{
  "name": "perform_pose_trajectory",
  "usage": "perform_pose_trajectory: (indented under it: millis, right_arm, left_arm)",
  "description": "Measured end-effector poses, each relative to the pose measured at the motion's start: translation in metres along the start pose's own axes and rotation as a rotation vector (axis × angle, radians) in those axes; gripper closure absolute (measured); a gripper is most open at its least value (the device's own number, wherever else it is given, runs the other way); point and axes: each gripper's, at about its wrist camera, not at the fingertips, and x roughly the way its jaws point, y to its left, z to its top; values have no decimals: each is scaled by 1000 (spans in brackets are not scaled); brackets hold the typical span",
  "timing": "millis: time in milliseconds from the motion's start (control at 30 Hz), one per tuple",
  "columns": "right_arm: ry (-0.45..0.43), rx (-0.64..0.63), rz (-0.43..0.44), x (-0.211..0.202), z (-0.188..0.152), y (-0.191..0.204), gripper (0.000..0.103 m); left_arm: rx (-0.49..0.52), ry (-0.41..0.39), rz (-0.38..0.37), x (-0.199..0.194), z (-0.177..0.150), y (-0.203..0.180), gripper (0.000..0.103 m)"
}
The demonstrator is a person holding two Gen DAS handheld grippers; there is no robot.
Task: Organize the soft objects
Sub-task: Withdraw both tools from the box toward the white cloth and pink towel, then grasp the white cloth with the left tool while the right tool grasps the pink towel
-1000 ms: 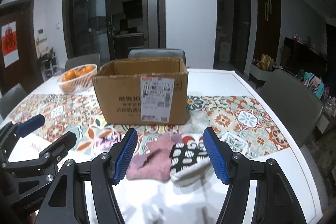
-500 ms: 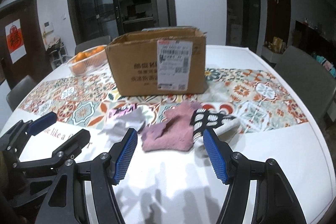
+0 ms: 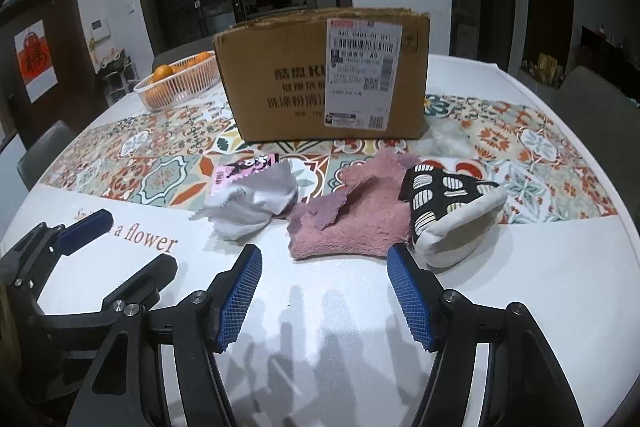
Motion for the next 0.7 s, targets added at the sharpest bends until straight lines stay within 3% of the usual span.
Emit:
perform_pose_trajectory:
  millis: [700]
  right_arm:
    - [105,68,-7,53,16,-22,37]
  left_arm:
    - [-64,107,-93,61,22,-2,47]
